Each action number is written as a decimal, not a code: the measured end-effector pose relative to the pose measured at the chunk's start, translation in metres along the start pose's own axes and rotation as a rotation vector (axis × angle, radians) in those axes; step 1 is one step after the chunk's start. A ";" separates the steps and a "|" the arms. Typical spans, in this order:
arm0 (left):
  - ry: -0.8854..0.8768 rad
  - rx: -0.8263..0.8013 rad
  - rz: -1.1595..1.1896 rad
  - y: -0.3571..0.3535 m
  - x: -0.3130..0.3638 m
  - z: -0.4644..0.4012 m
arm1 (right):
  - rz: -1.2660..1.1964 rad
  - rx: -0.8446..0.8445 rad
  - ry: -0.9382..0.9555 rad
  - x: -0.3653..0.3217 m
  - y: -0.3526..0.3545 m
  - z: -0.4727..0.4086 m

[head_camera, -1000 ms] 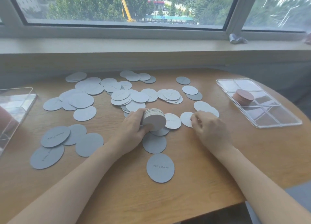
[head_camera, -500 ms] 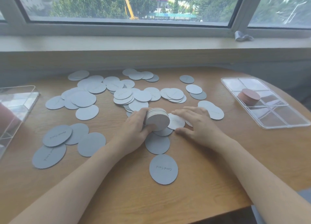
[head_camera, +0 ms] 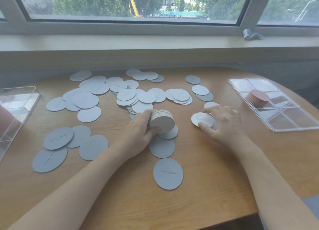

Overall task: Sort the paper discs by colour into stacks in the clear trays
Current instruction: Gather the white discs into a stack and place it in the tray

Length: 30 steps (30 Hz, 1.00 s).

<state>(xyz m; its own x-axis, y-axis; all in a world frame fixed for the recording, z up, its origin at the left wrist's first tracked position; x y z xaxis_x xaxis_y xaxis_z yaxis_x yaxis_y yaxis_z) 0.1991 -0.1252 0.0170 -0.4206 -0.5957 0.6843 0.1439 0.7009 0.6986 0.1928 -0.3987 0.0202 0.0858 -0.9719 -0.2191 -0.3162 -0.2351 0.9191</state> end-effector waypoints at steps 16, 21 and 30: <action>-0.028 -0.003 0.038 0.000 0.000 0.001 | -0.545 -0.038 -0.034 -0.023 0.006 0.005; -0.020 -0.005 0.041 0.000 -0.002 -0.001 | -0.807 0.015 -0.048 -0.044 0.004 -0.001; -0.052 0.020 -0.013 -0.004 -0.009 -0.002 | -1.110 -0.134 0.042 -0.109 -0.003 -0.003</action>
<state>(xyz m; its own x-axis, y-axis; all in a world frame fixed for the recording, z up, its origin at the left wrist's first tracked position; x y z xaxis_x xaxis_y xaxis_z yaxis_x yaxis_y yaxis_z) 0.2044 -0.1239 0.0082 -0.4686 -0.5835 0.6632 0.1208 0.7014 0.7024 0.1874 -0.2917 0.0428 0.2897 -0.2224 -0.9309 0.0592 -0.9666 0.2493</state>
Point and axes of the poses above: each hand's wrist, its own z-axis away from the middle knuckle, its own y-axis out of the back of the hand, x = y × z, the point moved 5 cm from there along -z, towards the middle knuckle, and after that the axes turned 1 degree about z, right-handed, at the moved point
